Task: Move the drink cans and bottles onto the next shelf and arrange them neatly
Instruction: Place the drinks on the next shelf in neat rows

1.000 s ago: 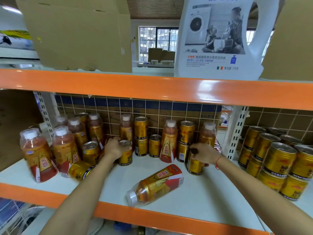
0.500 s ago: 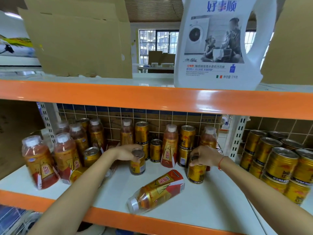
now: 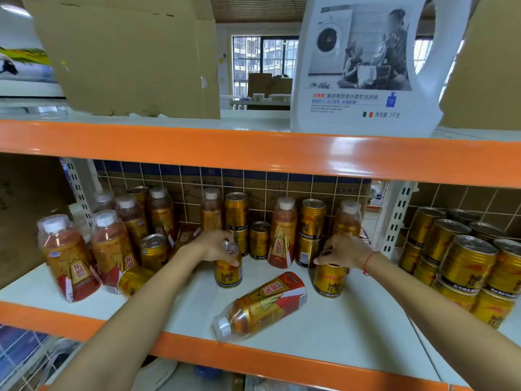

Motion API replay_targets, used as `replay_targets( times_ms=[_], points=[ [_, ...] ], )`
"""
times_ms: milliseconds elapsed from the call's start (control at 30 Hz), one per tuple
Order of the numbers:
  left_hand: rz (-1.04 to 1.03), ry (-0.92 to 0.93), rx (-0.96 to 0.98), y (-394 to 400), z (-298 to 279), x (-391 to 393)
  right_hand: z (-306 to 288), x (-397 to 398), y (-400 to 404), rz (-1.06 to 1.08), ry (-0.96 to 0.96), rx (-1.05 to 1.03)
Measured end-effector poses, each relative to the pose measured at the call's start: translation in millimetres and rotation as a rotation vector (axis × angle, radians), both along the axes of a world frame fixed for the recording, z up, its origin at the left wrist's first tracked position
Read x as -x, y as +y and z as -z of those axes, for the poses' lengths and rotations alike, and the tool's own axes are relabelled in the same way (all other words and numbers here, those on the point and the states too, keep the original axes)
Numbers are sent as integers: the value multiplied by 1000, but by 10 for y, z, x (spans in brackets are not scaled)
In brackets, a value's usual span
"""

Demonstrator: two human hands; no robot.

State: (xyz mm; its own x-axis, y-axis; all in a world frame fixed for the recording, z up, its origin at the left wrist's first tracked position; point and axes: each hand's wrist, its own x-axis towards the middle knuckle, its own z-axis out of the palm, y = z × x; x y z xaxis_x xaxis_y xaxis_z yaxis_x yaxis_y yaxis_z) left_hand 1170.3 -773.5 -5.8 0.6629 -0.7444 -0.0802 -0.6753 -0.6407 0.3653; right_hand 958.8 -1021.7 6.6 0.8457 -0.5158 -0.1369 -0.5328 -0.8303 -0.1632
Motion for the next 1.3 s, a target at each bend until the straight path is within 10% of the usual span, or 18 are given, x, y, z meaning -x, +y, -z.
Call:
replay_targets(
  times_ms=[533, 833, 1300],
  points=[
    [-80, 247, 253, 173, 447, 238, 332, 146, 114, -28, -82, -174],
    [-371, 253, 586, 75, 607, 452, 846, 245, 343, 242, -814, -462],
    [-431, 145, 663, 106, 334, 702, 586, 380, 335, 306, -782, -358]
  ],
)
